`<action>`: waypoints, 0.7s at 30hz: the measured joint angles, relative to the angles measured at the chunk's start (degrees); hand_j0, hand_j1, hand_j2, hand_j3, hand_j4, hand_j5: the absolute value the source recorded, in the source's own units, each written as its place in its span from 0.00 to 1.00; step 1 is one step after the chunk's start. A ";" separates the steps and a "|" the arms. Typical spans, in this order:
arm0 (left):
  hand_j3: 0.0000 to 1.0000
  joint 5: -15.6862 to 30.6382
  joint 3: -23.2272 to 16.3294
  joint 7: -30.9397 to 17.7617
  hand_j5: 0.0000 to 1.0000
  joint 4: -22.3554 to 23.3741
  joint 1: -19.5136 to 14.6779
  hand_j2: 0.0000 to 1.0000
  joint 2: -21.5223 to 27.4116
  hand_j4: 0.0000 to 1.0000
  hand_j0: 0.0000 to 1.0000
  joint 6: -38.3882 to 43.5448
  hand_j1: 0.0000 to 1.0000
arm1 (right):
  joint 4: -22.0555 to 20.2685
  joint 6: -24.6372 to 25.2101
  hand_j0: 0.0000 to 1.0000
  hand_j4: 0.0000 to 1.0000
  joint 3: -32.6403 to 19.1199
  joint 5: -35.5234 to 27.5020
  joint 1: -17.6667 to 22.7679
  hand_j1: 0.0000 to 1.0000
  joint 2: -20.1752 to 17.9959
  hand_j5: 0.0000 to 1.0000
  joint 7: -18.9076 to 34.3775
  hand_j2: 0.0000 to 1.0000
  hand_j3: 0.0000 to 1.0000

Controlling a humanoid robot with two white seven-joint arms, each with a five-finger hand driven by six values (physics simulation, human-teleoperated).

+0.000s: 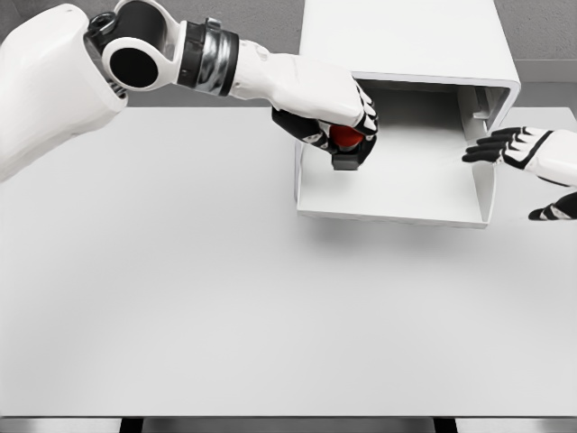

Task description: Slide open multi-storey tabletop storage cabinets and put open load switch and slide close multi-storey tabletop storage cabinets

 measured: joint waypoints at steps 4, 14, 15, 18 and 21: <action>1.00 -0.28 0.07 0.00 1.00 0.19 -0.09 1.00 -0.16 1.00 1.00 0.01 1.00 | -0.23 0.01 1.00 1.00 0.82 -2.59 -0.18 1.00 -2.17 1.00 -2.01 1.00 1.00; 1.00 0.18 1.04 0.10 1.00 -3.67 0.00 1.00 0.27 1.00 1.00 0.00 1.00 | -0.41 0.03 1.00 1.00 9.14 -3.82 -5.10 1.00 -1.09 1.00 -4.78 1.00 1.00; 1.00 0.37 1.54 0.13 1.00 -5.19 0.18 1.00 0.81 1.00 1.00 -0.01 1.00 | -0.41 0.02 1.00 1.00 9.92 -3.82 -5.10 1.00 -1.14 1.00 -4.89 1.00 1.00; 1.00 3.01 3.02 0.17 1.00 -11.28 0.09 1.00 4.55 1.00 1.00 0.00 1.00 | -0.41 0.02 1.00 1.00 11.46 -3.83 -5.19 1.00 -1.67 1.00 -5.33 1.00 1.00; 1.00 8.29 6.11 0.20 1.00 -18.64 2.80 1.00 13.34 1.00 1.00 0.02 1.00 | -0.41 0.03 1.00 1.00 12.22 -3.85 -5.19 1.00 -2.49 1.00 -6.25 1.00 1.00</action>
